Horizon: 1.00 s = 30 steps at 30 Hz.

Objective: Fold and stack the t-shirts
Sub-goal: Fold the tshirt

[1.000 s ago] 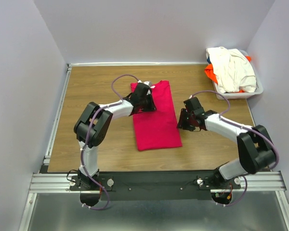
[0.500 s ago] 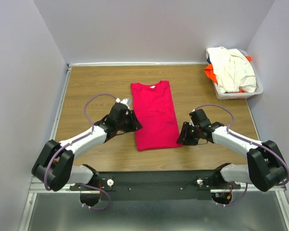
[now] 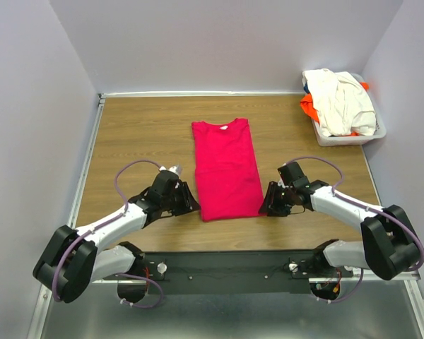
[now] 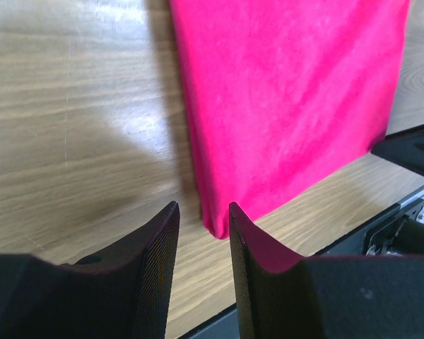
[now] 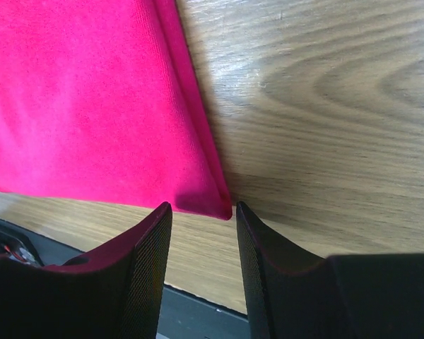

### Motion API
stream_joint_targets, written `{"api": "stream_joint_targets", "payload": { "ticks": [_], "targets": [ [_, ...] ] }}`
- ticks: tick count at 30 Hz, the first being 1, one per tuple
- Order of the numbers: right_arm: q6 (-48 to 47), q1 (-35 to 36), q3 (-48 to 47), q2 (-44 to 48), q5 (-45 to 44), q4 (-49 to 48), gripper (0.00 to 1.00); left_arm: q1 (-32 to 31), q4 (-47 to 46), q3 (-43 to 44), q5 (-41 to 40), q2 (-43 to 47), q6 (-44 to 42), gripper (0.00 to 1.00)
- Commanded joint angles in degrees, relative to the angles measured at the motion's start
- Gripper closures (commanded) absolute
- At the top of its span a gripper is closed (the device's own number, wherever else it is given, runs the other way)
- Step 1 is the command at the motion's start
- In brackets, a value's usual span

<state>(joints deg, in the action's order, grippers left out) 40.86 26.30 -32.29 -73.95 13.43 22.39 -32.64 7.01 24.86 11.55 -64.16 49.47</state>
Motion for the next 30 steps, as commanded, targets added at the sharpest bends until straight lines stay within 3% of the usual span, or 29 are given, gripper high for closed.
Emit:
{"api": "stream_joint_targets", "payload": {
  "ticks": [1,17,30],
  "targets": [
    [1.4,0.3,1.1,-0.3,-0.1,0.4,0.53,-0.4,0.2,-1.6,2.2,1.7,1.2,0.58],
    [3.1,0.4,2.3,-0.7,-1.6,-1.2,0.60,-5.4,-8.8,-4.7,5.9,-1.9,4.1,0.54],
    [4.0,0.4,4.6,0.3,-1.0,-3.4,0.66,-6.6,-9.6,-7.8,-0.8,-0.6,9.4,0.57]
  ]
}}
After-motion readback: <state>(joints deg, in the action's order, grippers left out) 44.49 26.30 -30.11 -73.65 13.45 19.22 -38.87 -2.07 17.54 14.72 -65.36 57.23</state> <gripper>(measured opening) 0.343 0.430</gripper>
